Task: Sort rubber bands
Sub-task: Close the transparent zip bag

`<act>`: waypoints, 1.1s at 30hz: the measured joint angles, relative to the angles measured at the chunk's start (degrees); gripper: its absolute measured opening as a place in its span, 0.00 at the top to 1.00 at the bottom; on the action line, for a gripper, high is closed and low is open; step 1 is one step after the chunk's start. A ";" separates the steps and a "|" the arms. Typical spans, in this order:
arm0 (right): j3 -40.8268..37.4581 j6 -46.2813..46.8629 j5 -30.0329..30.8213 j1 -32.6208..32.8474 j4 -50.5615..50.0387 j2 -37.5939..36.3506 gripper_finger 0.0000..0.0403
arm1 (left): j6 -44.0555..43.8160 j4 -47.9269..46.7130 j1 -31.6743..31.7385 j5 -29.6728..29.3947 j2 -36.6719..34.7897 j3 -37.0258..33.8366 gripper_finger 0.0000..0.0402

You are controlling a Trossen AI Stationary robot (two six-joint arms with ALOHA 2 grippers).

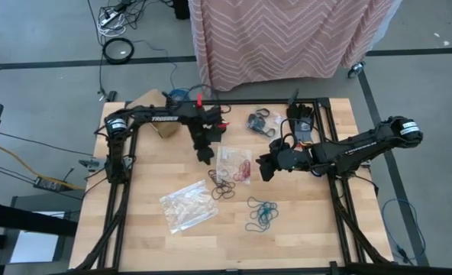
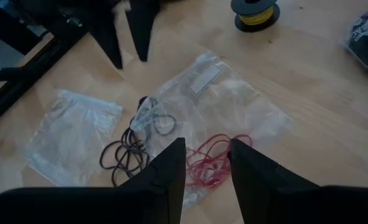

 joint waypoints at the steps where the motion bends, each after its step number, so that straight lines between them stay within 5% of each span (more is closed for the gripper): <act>1: 0.00 0.00 0.00 0.00 0.03 0.00 0.72 | -1.41 2.41 -0.15 0.10 0.01 -1.73 0.51; 11: 0.00 0.67 0.00 -0.02 0.03 0.02 0.72 | -14.97 28.39 -2.76 -2.58 0.01 -7.12 0.58; 19: 0.00 0.27 0.00 -0.02 0.69 0.02 0.72 | -16.00 30.01 -3.61 -2.90 0.63 -7.25 0.96; 26: 0.04 -19.37 -0.69 0.81 9.70 0.02 0.72 | -17.26 31.49 -3.64 3.01 0.40 -4.27 0.99; 33: 0.04 -18.07 -1.78 0.79 4.69 0.02 0.72 | -14.40 25.28 -3.12 2.13 0.31 -1.76 0.98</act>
